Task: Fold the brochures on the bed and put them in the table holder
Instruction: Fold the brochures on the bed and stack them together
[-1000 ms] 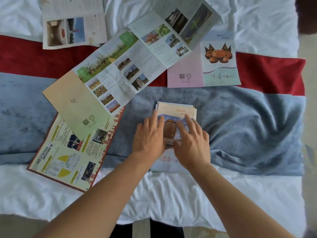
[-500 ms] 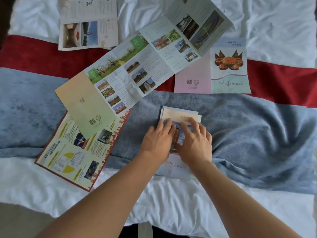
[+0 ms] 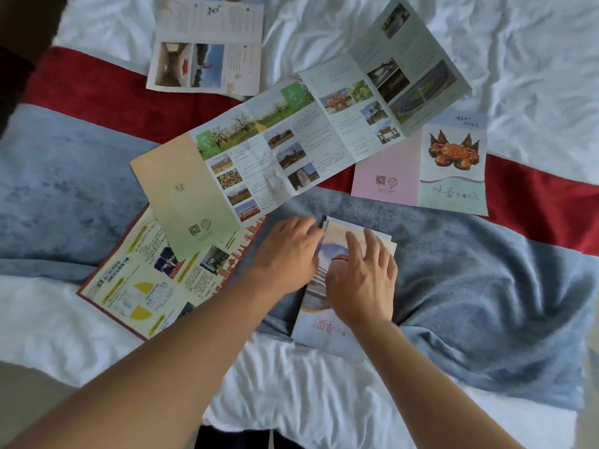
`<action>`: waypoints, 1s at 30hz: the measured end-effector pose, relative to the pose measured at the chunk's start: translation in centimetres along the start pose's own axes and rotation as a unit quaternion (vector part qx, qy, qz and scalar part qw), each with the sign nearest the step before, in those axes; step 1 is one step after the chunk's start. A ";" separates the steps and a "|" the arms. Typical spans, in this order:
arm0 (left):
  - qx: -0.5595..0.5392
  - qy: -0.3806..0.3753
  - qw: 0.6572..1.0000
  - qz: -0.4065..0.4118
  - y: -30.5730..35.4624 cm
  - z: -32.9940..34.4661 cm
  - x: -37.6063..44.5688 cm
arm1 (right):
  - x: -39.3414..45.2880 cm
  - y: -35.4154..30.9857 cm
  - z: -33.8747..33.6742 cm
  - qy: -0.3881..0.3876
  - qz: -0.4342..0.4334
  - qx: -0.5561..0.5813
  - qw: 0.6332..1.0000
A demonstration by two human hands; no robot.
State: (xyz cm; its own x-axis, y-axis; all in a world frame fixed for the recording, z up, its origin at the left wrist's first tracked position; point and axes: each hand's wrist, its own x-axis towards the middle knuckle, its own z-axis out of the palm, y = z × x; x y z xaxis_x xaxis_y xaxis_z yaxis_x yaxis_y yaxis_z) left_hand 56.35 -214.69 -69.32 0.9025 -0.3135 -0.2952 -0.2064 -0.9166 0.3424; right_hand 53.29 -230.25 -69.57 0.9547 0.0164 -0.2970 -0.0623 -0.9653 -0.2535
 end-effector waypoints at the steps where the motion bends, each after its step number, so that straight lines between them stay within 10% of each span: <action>1: -0.007 0.010 1.000 -0.023 -1.2 -0.4 -0.2 | 0.5 -1.2 0.0 -0.004 -0.025 -0.004 1.000; 9: -0.025 0.056 0.988 -0.145 -11.3 -2.3 -3.4 | 4.7 -10.1 1.8 0.002 -0.206 -0.056 0.977; 30: -0.048 0.062 0.986 -0.146 -18.4 -3.2 -2.5 | 10.2 -12.6 4.1 0.041 -0.148 -0.112 0.982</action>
State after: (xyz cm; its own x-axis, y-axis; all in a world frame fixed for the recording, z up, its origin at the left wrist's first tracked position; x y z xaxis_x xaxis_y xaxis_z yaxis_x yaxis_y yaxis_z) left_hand 59.07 -196.23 -72.07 0.9589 -0.0015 -0.2838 0.1002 -0.9338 0.3434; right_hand 62.67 -216.86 -73.20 0.9422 0.2923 -0.1637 0.2779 -0.9548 -0.1053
